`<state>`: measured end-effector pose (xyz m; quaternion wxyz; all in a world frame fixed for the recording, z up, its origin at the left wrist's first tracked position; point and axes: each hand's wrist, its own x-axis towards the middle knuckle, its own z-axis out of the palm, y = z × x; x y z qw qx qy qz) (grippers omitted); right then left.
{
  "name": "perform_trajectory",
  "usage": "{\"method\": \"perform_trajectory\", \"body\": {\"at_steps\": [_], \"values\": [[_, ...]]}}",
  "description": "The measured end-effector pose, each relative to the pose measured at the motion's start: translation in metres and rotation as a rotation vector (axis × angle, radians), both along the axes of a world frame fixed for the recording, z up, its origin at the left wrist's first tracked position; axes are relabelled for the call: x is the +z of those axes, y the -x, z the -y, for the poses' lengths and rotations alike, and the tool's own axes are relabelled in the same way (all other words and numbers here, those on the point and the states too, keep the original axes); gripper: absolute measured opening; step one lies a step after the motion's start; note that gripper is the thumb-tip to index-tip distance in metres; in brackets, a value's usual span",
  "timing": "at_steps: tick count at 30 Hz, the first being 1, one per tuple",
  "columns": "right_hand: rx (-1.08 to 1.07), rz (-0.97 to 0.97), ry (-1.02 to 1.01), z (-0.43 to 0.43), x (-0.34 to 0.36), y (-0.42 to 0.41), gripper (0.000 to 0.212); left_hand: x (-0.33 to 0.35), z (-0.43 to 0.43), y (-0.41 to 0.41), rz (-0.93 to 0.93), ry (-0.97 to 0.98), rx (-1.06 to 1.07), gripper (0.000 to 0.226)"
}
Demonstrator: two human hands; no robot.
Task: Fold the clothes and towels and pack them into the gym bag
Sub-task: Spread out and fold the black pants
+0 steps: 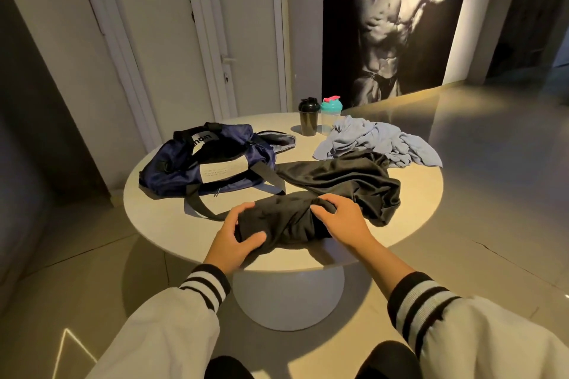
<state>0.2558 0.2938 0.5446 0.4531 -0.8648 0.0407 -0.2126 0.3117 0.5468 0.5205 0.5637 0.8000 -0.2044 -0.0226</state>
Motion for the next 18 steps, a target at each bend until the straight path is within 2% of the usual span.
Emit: {"method": "perform_trajectory", "body": {"at_steps": [2, 5, 9, 13, 15, 18], "values": [[-0.023, -0.006, -0.028, -0.003, -0.002, -0.012, 0.019, -0.003, 0.004, -0.007, 0.0, -0.038, 0.051, 0.054], [-0.001, -0.076, -0.073, -0.006, -0.003, -0.026, 0.021, -0.001, 0.017, -0.021, -0.115, 0.112, 0.2, 0.047], [0.049, -0.22, -0.107, 0.001, -0.004, -0.038, 0.05, 0.001, 0.027, -0.041, -0.164, 0.162, 0.294, 0.045], [-0.182, -0.152, -0.114, 0.007, -0.021, -0.041, 0.034, -0.004, 0.028, -0.051, -0.148, 0.18, 0.368, 0.045], [-0.247, -0.149, -0.057, 0.001, -0.028, -0.042, 0.033, -0.007, 0.03, -0.054, -0.133, 0.154, 0.387, 0.043], [-0.277, -0.146, 0.136, -0.013, -0.029, -0.046, 0.05, -0.008, 0.036, -0.052, -0.056, 0.039, 0.393, 0.033]]}}
